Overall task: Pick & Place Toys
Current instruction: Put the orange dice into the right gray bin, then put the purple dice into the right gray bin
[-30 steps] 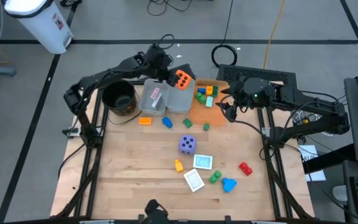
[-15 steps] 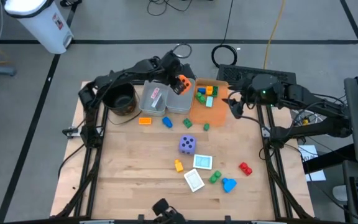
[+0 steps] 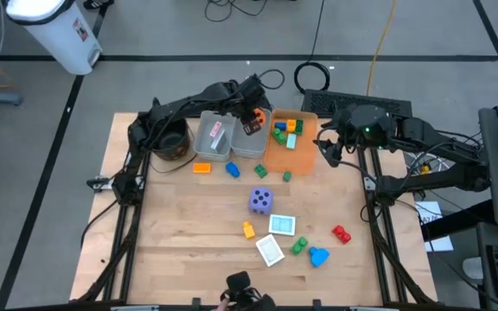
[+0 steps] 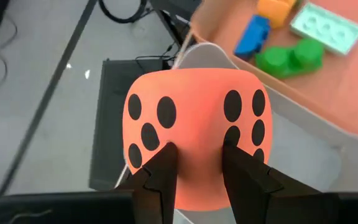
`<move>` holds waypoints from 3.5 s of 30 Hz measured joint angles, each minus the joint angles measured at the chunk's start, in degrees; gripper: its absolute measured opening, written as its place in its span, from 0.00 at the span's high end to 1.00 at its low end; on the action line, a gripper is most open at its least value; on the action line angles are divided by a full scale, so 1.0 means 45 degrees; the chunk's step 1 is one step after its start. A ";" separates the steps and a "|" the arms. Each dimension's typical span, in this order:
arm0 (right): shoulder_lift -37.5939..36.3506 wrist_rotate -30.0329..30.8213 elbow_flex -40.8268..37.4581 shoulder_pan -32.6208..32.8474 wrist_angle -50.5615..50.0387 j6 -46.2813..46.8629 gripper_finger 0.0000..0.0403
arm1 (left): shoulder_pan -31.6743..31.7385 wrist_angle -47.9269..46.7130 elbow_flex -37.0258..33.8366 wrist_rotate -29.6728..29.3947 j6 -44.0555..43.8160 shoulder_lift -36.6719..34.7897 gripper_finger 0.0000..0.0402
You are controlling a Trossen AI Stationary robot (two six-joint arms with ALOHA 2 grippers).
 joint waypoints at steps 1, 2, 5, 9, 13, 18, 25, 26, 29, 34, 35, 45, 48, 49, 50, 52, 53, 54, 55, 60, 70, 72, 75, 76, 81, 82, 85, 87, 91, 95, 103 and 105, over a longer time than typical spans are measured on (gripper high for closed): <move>0.0000 0.0000 -0.0005 0.0000 -0.0033 -0.0005 0.34 | -0.0053 -0.0043 0.0000 -0.0005 0.0340 0.0018 0.72; 0.0000 0.0000 -0.0005 0.0000 -0.0029 -0.0005 0.34 | -0.0127 -0.0054 0.0000 -0.0018 0.0653 0.0035 0.72; -0.0005 0.0000 -0.0005 0.0000 -0.0019 -0.0005 0.34 | -0.0411 0.0063 0.0000 -0.0646 0.1592 0.0112 0.72; -0.0015 0.0000 -0.0005 0.0000 -0.0021 -0.0005 0.35 | -0.0733 0.0244 0.0000 -0.1305 0.2699 0.0422 0.72; -0.0063 0.0000 -0.0005 0.0005 -0.0156 0.0097 0.35 | -0.0896 0.0233 -0.0005 -0.1736 0.3385 0.0808 0.72; -0.0171 0.0019 -0.0005 0.0005 -0.0413 0.0292 0.35 | -0.0884 0.0163 -0.0029 -0.2088 0.3916 0.1190 0.72; -0.0571 0.0108 -0.0626 -0.0005 -0.0274 0.0494 0.35 | -0.0901 0.0520 -0.0024 -0.2046 0.4839 0.1282 0.72; -0.0688 0.0156 -0.0849 -0.0005 -0.0164 0.0629 0.35 | -0.0897 0.0647 -0.0024 -0.2032 0.4937 0.1282 0.72; -0.1112 0.0323 -0.1687 -0.0010 0.0331 0.1052 0.35 | -0.0887 0.1061 -0.0024 -0.2054 0.5124 0.1282 0.72; -0.1865 0.0301 -0.2863 -0.0010 0.1486 0.1683 0.35 | -0.0931 0.1197 -0.0024 -0.1949 0.5527 0.1294 0.72; -0.1954 0.0296 -0.2964 -0.0010 0.1626 0.1755 0.35 | -0.0963 0.1291 -0.0021 -0.1905 0.5680 0.1369 0.72; -0.2089 0.0321 -0.3045 -0.0010 0.1934 0.1742 0.35 | -0.1291 0.1782 -0.0010 -0.2246 0.6713 0.1998 0.72; -0.2093 0.0320 -0.3045 -0.0010 0.1934 0.1720 0.35 | -0.1295 0.1853 -0.0010 -0.2149 0.6708 0.2005 0.72; -0.2093 0.0321 -0.3045 -0.0010 0.1934 0.1720 0.35 | -0.1295 0.1933 -0.0010 -0.2069 0.6708 0.2005 0.72; -0.2093 0.0321 -0.3045 -0.0010 0.1934 0.1720 0.35 | -0.1288 0.2012 -0.0010 -0.2050 0.6705 0.2005 0.72; -0.2093 0.0321 -0.3045 -0.0010 0.1934 0.1699 0.35 | -0.1295 0.2109 -0.0010 -0.2089 0.6703 0.2020 0.72; -0.2093 0.0321 -0.3045 -0.0010 0.1934 0.1670 0.35 | -0.1295 0.2104 -0.0010 -0.2103 0.6703 0.2020 0.72; -0.2093 0.0321 -0.3045 -0.0010 0.1934 0.1669 0.35 | -0.1295 0.2097 -0.0010 -0.2103 0.6676 0.2025 0.72; -0.2093 0.0321 -0.3045 -0.0010 0.1934 0.1671 0.35 | -0.1295 0.2082 -0.0010 -0.2100 0.6642 0.2025 0.72; -0.2093 0.0299 -0.3045 -0.0010 0.1934 0.1671 0.35 | -0.1344 0.2094 -0.0010 -0.2006 0.6654 0.2025 0.72; -0.2093 0.0291 -0.3045 -0.0010 0.1934 0.1671 0.35 | -0.1439 0.2045 -0.0015 -0.2006 0.6397 0.2034 0.61; -0.2093 0.0289 -0.3045 -0.0012 0.1931 0.1671 0.35 | -0.1495 0.2041 -0.0015 -0.2006 0.6377 0.2039 0.55; -0.2093 0.0289 -0.3045 -0.0011 0.1929 0.1671 0.35 | -0.1601 0.2036 -0.0019 -0.2327 0.6282 0.2049 0.46; -0.2093 0.0289 -0.3045 -0.0010 0.1929 0.1671 0.35 | -0.1633 0.2041 -0.0019 -0.2528 0.6280 0.2049 0.44; -0.2093 0.0287 -0.3045 -0.0015 0.1929 0.1663 0.35 | -0.1865 0.1991 -0.0024 -0.3576 0.6199 0.1916 0.35; -0.2093 0.0287 -0.3045 -0.0015 0.1929 0.1643 0.35 | -0.1908 0.1829 -0.0028 -0.3590 0.6057 0.1789 0.34; -0.2093 0.0287 -0.3045 -0.0015 0.1934 0.1620 0.35 | -0.2096 0.1607 -0.0034 -0.3444 0.5482 0.1443 0.33; -0.2093 0.0306 -0.3050 -0.0015 0.1983 0.1569 0.35 | -0.2254 0.1353 -0.0034 -0.3190 0.4969 0.1127 0.34; -0.2093 0.0306 -0.3050 -0.0015 0.2143 0.1442 0.35 | -0.2619 0.1100 -0.0034 -0.2241 0.2972 0.0131 0.35; -0.2089 0.0321 -0.3050 -0.0015 0.2535 0.1211 0.35 | -0.2672 0.1358 -0.0034 0.0536 -0.0547 -0.1092 0.35; -0.2084 0.0363 -0.3050 -0.0013 0.3749 0.0322 0.35 | -0.2476 0.3536 -0.0034 0.4290 -0.4481 -0.3624 0.36; -0.2084 0.0384 -0.3050 -0.0012 0.4042 0.0229 0.35 | -0.2485 0.4115 -0.0034 0.4116 -0.4820 -0.4283 0.38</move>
